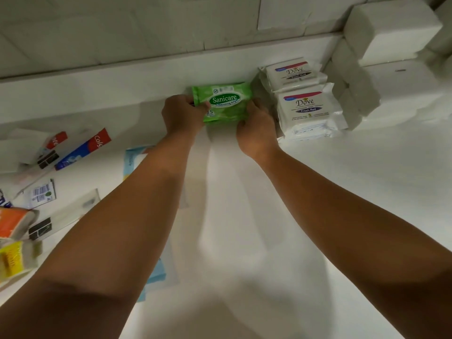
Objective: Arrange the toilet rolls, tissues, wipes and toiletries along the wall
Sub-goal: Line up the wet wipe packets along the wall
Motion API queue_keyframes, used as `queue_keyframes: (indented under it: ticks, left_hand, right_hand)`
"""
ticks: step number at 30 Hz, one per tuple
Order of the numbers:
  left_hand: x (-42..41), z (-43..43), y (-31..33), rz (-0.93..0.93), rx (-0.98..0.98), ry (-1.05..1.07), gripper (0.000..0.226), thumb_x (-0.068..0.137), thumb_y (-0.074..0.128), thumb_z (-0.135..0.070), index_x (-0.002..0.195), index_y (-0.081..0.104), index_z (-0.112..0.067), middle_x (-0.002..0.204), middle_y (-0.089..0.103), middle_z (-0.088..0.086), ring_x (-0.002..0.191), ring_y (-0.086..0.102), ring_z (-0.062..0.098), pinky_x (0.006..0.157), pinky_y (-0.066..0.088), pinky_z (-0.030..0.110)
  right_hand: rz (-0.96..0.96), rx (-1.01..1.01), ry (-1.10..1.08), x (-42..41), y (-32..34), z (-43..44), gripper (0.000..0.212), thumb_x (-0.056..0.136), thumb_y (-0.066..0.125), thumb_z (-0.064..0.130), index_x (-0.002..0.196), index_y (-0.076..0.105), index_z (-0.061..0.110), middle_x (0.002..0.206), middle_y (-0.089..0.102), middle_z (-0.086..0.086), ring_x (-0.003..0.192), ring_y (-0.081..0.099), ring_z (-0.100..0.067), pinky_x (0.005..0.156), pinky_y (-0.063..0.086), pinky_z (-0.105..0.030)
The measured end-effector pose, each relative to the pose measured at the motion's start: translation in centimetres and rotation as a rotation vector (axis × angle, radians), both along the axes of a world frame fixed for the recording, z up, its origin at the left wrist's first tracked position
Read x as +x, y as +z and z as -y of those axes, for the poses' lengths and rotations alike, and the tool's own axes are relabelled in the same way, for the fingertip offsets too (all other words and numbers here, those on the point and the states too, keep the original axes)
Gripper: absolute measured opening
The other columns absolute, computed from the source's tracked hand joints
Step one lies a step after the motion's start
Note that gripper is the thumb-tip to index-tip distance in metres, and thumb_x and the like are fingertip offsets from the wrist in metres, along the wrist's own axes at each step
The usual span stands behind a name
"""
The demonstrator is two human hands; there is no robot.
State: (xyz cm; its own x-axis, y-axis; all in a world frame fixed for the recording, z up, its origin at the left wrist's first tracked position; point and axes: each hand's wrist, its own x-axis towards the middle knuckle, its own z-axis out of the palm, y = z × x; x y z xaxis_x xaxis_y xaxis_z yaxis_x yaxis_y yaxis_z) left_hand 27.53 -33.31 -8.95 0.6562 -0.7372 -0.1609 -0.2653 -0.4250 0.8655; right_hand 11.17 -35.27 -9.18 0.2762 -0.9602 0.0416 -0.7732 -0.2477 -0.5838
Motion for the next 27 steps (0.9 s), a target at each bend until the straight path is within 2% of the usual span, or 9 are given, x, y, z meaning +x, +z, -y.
queue_keyframes:
  ticks: [3, 6, 12, 14, 17, 20, 24, 27]
  left_hand:
    - [-0.9, -0.2, 1.4, 0.237, 0.077, -0.061, 0.033, 0.076, 0.079, -0.04, 0.093, 0.078, -0.011, 0.091, 0.076, 0.011, 0.086, 0.071, 0.029, 0.077, 0.057, 0.035]
    - [-0.9, 0.1, 1.3, 0.327, 0.096, -0.078, 0.032, 0.083, 0.076, -0.037, 0.102, 0.077, -0.01, 0.102, 0.075, 0.014, 0.096, 0.069, 0.031, 0.079, 0.052, 0.032]
    - [-1.0, 0.2, 1.2, 0.356, 0.114, -0.107, 0.03, 0.086, 0.074, -0.034, 0.104, 0.077, -0.01, 0.103, 0.075, 0.014, 0.097, 0.068, 0.03, 0.075, 0.044, 0.026]
    - [-0.9, 0.0, 1.2, 0.358, 0.103, -0.118, 0.029, 0.086, 0.073, -0.034, 0.104, 0.077, -0.012, 0.102, 0.075, 0.012, 0.097, 0.068, 0.029, 0.076, 0.045, 0.026]
    - [-0.8, -0.6, 1.5, 0.334, 0.079, -0.126, 0.034, 0.085, 0.075, -0.034, 0.11, 0.072, -0.011, 0.107, 0.074, 0.009, 0.103, 0.067, 0.025, 0.085, 0.047, 0.027]
    - [-0.4, -1.8, 2.0, 0.344, 0.052, -0.119, 0.043, 0.086, 0.075, -0.033, 0.12, 0.065, -0.009, 0.116, 0.071, 0.007, 0.11, 0.064, 0.022, 0.09, 0.043, 0.024]
    - [0.3, -3.8, 3.3, 0.368, -0.004, -0.13, 0.041, 0.089, 0.071, -0.029, 0.124, 0.064, -0.01, 0.12, 0.069, 0.004, 0.112, 0.063, 0.018, 0.088, 0.037, 0.014]
    - [0.9, -5.8, 4.7, 0.345, -0.061, -0.137, 0.037, 0.089, 0.071, -0.029, 0.123, 0.066, -0.012, 0.119, 0.07, 0.002, 0.108, 0.065, 0.016, 0.096, 0.046, 0.022]
  right_hand:
    - [0.019, -0.004, -0.01, 0.2, -0.1, 0.2, 0.044, 0.082, 0.05, -0.002, 0.126, 0.054, 0.006, 0.143, 0.046, -0.01, 0.124, 0.051, -0.026, 0.097, 0.042, -0.026]
    - [0.019, -0.001, 0.006, 0.0, 0.1, 0.4, 0.046, 0.084, 0.05, -0.002, 0.129, 0.054, 0.005, 0.145, 0.045, -0.011, 0.131, 0.047, -0.023, 0.098, 0.041, -0.023]
    - [0.011, 0.0, 0.037, -0.2, 0.6, 0.4, 0.047, 0.086, 0.049, -0.002, 0.132, 0.053, 0.006, 0.145, 0.046, -0.011, 0.128, 0.049, -0.024, 0.098, 0.039, -0.021]
    - [0.051, 0.002, 0.033, -0.3, 0.7, 0.3, 0.045, 0.083, 0.048, -0.001, 0.127, 0.055, 0.006, 0.141, 0.048, -0.011, 0.121, 0.054, -0.027, 0.096, 0.043, -0.026]
    - [0.079, -0.005, 0.028, -0.3, 0.9, -0.3, 0.048, 0.081, 0.05, 0.003, 0.128, 0.054, 0.008, 0.136, 0.051, -0.011, 0.115, 0.056, -0.031, 0.093, 0.048, -0.034]
    - [0.045, -0.013, 0.033, 0.0, 1.6, -1.3, 0.056, 0.081, 0.053, 0.01, 0.137, 0.048, 0.011, 0.14, 0.047, -0.012, 0.122, 0.051, -0.033, 0.095, 0.047, -0.037]
    - [-0.022, -0.04, 0.05, 0.3, 3.0, -2.7, 0.056, 0.089, 0.056, 0.019, 0.143, 0.046, 0.014, 0.154, 0.034, -0.011, 0.139, 0.036, -0.028, 0.108, 0.034, -0.032]
    - [0.01, -0.084, 0.089, 0.5, 4.0, -4.1, 0.049, 0.09, 0.058, 0.02, 0.138, 0.052, 0.015, 0.151, 0.04, -0.008, 0.136, 0.041, -0.027, 0.107, 0.034, -0.029]
